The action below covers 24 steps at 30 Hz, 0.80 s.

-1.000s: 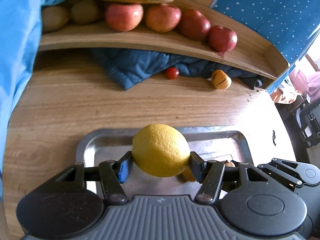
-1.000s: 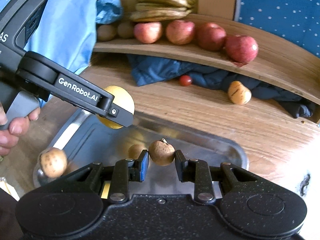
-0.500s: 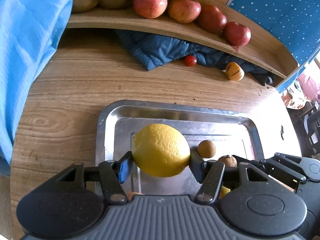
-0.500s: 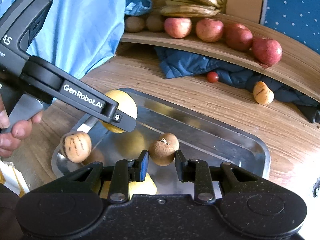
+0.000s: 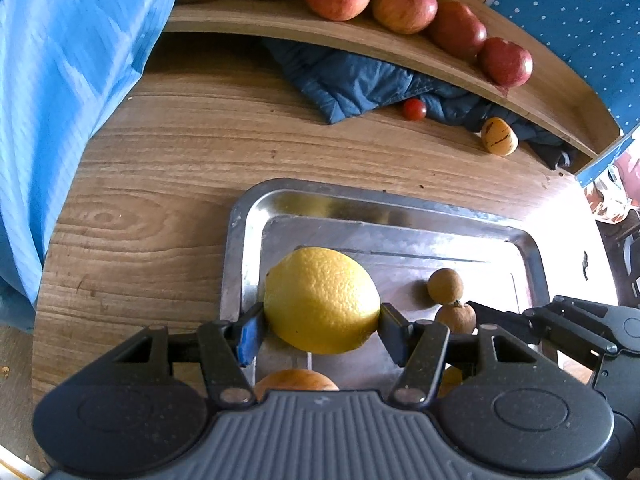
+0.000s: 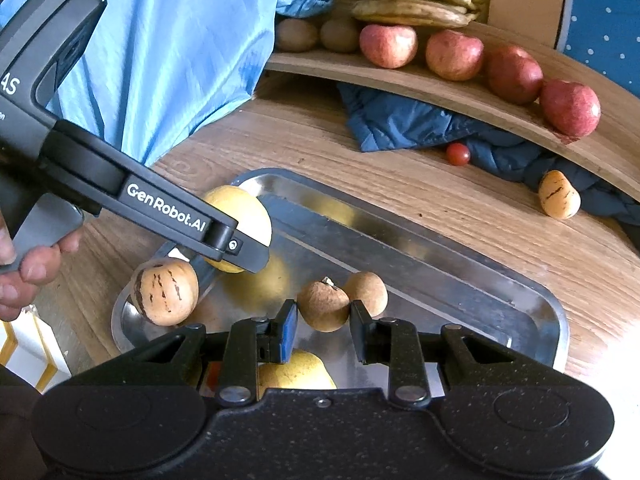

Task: Organize fruits
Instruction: 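Carry the lemon in the left tool over the tray while the right tool carries the brown fruit, then open the left tool to drop the lemon while the right tool releases the brown fruit onto the tray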

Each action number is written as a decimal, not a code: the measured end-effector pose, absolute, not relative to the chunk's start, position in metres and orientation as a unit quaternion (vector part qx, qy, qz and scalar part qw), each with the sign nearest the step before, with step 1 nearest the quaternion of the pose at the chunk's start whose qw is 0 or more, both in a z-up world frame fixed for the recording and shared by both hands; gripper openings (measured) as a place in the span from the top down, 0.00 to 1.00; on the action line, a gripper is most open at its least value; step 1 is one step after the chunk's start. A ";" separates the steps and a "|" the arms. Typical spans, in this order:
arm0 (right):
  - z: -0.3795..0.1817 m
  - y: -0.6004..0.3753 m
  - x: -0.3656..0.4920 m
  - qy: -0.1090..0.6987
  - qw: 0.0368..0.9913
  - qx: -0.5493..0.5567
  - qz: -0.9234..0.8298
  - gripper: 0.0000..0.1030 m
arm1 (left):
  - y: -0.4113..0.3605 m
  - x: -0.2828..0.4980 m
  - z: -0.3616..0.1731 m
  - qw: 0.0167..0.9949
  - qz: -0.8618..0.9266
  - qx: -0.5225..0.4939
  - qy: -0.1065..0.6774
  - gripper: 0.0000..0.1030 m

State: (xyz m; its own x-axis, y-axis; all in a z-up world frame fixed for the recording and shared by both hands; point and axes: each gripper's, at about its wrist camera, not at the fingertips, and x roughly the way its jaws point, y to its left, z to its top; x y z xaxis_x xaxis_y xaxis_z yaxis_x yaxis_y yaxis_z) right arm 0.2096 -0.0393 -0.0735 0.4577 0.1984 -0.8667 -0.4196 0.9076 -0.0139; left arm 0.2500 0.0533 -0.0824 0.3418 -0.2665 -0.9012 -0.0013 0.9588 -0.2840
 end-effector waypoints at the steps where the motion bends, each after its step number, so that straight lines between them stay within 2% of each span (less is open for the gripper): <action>1: -0.074 -0.039 0.210 0.489 0.845 -0.114 0.183 0.71 | 0.053 0.251 -0.083 0.809 -0.081 -0.117 0.570 0.38; 18: -0.081 -0.041 0.214 0.497 0.842 -0.108 0.178 0.68 | 0.051 0.250 -0.084 0.806 -0.080 -0.106 0.577 0.37; 20: -0.080 -0.042 0.213 0.497 0.843 -0.109 0.174 0.65 | 0.051 0.249 -0.081 0.809 -0.083 -0.105 0.572 0.35; 22: -0.079 -0.044 0.212 0.495 0.845 -0.107 0.170 0.61 | 0.050 0.247 -0.077 0.814 -0.086 -0.103 0.565 0.26; 24: -0.076 -0.046 0.210 0.493 0.848 -0.104 0.167 0.56 | 0.049 0.245 -0.073 0.819 -0.087 -0.098 0.559 0.22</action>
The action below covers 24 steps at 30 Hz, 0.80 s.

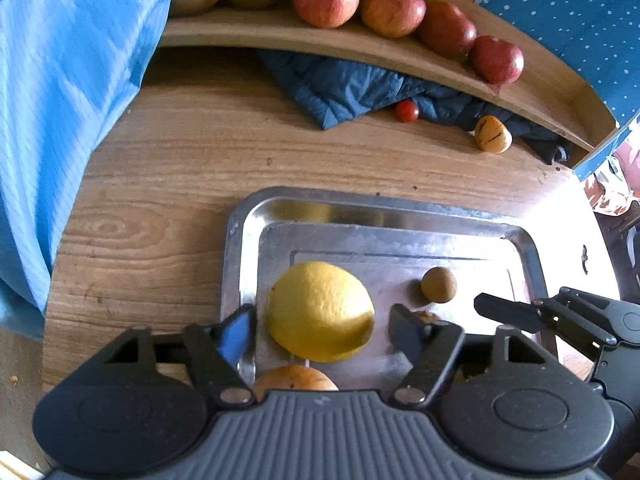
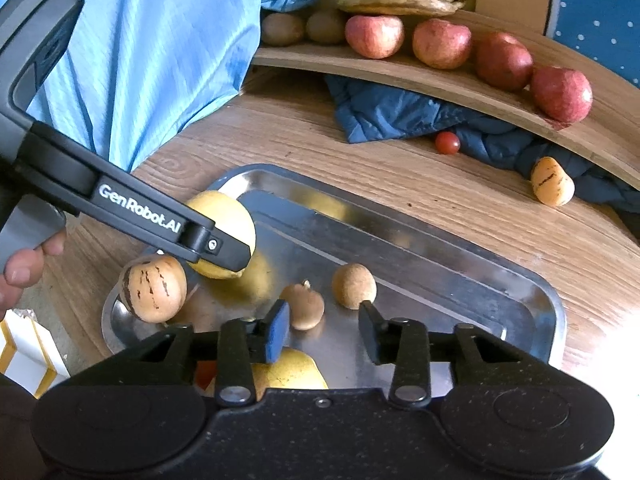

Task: Organize fruits
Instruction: 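Open the left tool to drop the lemon while the right tool releases the brown fruit onto the tray, then move both open tools back from the tray toward the fruit row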

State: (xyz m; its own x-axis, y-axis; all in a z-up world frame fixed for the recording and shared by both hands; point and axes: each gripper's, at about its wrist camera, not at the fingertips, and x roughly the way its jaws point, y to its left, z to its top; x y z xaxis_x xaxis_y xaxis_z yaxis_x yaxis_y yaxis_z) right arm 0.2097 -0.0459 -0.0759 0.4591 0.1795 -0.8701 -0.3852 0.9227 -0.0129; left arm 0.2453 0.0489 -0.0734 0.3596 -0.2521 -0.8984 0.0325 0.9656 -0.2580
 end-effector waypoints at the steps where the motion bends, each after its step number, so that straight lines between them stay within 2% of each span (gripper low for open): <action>1: -0.074 -0.047 0.208 0.491 0.849 -0.103 0.165 0.54 | 0.048 0.245 -0.072 0.820 -0.088 -0.096 0.557 0.21; 10: -0.054 -0.065 0.189 0.473 0.865 -0.086 0.144 0.31 | 0.047 0.227 -0.055 0.819 -0.103 -0.063 0.560 0.04; 14: -0.044 -0.076 0.176 0.472 0.869 -0.070 0.134 0.18 | 0.050 0.216 -0.048 0.818 -0.106 -0.050 0.563 0.01; 17: -0.037 -0.084 0.165 0.471 0.871 -0.059 0.127 0.12 | 0.047 0.207 -0.042 0.817 -0.109 -0.038 0.565 0.01; 20: -0.032 -0.091 0.154 0.471 0.873 -0.050 0.121 0.06 | 0.043 0.197 -0.039 0.813 -0.113 -0.023 0.571 0.01; 24: -0.029 -0.098 0.142 0.475 0.871 -0.048 0.116 0.04 | 0.037 0.187 -0.035 0.806 -0.110 -0.005 0.582 0.01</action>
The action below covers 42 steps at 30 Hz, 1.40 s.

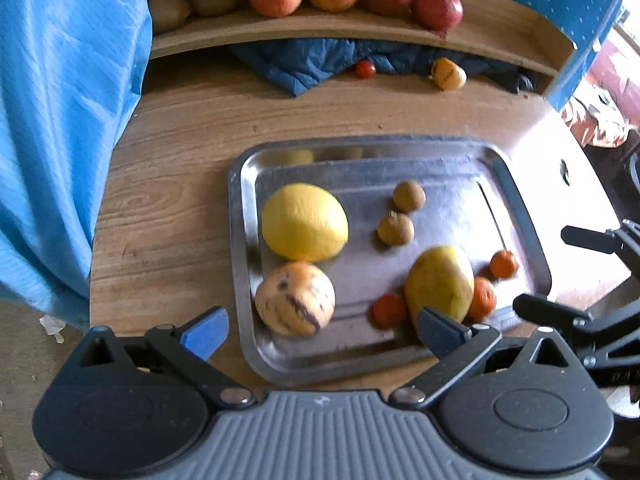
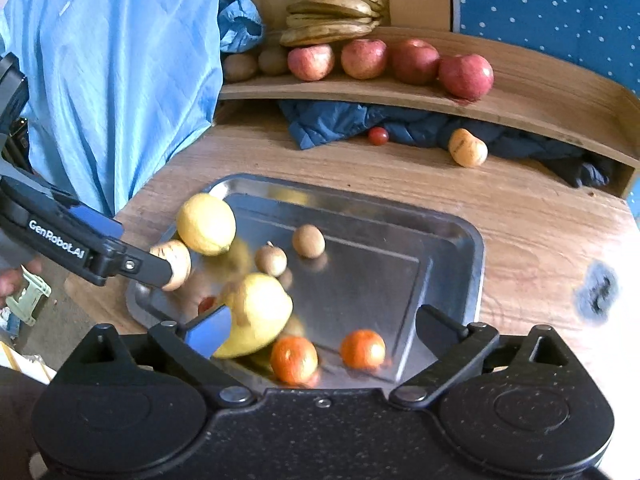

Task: Organize fruits
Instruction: 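Move both open tools back from the tray toward the fruit row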

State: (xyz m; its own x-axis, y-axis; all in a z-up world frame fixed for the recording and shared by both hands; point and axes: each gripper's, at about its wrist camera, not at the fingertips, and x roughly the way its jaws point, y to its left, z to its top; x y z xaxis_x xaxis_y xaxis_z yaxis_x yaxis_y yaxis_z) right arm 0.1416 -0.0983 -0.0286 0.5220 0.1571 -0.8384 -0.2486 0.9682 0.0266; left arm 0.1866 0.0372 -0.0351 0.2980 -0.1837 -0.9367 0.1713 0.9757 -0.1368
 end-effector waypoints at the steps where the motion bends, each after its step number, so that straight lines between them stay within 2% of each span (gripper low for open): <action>1: -0.028 -0.100 0.139 0.476 0.871 -0.050 0.114 0.03 | 0.036 0.185 -0.035 0.803 -0.107 0.000 0.586 0.01; 8: -0.028 -0.114 0.126 0.485 0.869 -0.054 0.087 0.01 | 0.024 0.179 -0.036 0.788 -0.087 0.037 0.608 0.01; 23: -0.029 -0.140 0.119 0.490 0.870 -0.045 0.033 0.01 | -0.008 0.197 -0.024 0.789 -0.103 0.087 0.599 0.01; 42: -0.029 -0.160 0.149 0.485 0.874 -0.037 0.002 0.01 | -0.035 0.246 -0.026 0.797 -0.127 0.100 0.582 0.01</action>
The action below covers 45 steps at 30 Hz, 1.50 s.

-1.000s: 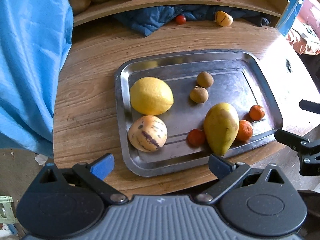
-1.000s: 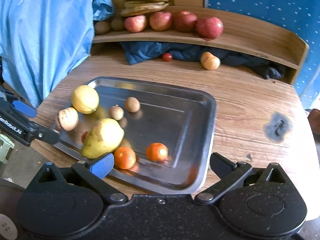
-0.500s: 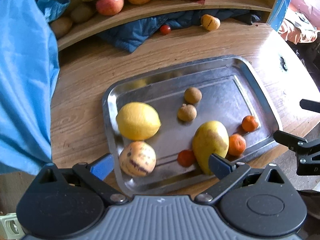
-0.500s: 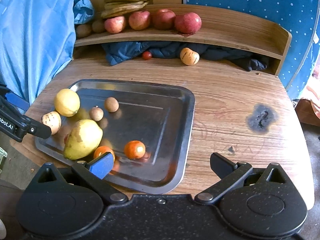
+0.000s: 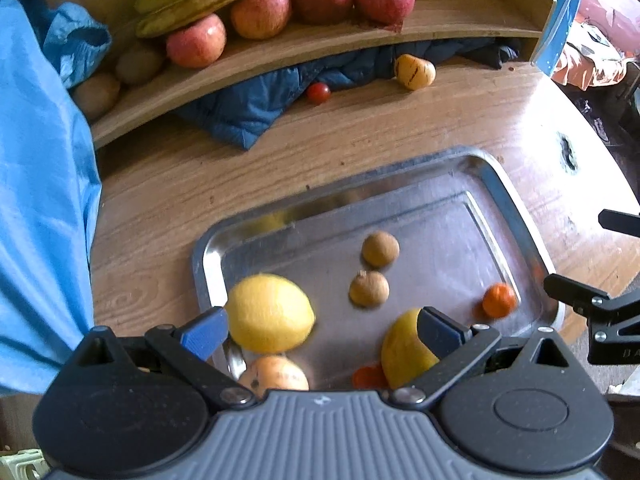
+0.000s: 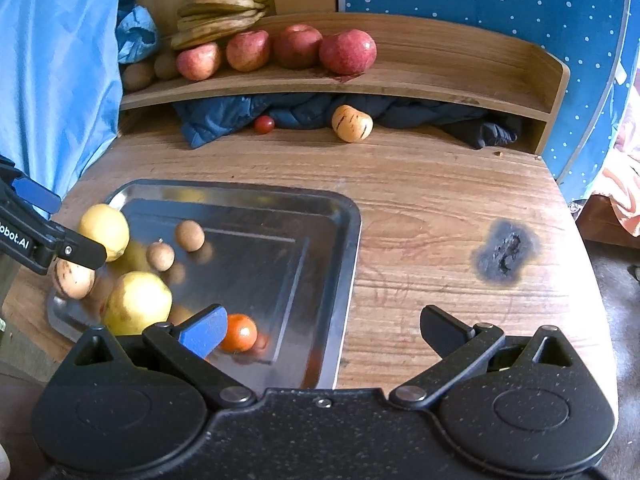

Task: Organize fruits
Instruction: 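Move both open tools back from the tray toward the fruit row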

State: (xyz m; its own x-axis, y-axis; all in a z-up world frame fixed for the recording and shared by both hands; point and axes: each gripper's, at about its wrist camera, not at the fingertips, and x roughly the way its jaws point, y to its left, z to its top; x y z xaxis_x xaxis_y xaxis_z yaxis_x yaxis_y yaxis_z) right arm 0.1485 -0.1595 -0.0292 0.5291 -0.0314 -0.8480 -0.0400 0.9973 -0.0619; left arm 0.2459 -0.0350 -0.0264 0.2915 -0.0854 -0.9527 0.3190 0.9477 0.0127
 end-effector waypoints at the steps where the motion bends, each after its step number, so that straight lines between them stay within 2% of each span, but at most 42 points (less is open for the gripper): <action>1: -0.029 -0.160 0.150 0.485 0.874 -0.036 0.001 0.01 | -0.035 0.249 -0.026 0.798 -0.128 0.100 0.580 0.01; 25: -0.040 -0.160 0.206 0.494 0.868 -0.036 -0.027 0.01 | -0.039 0.321 -0.049 0.797 -0.141 0.078 0.582 0.01; 45: -0.052 -0.157 0.284 0.474 0.877 -0.062 -0.043 0.01 | -0.063 0.409 -0.078 0.823 -0.166 -0.015 0.543 0.01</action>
State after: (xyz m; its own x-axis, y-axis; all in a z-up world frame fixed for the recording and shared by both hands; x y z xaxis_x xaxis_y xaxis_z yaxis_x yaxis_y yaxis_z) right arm 0.2838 -0.1574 -0.0519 0.5472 -0.1347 -0.8261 0.0179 0.9886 -0.1493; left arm 0.4091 -0.0628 -0.0782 0.3546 -0.2900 -0.8889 0.2578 0.9442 -0.2051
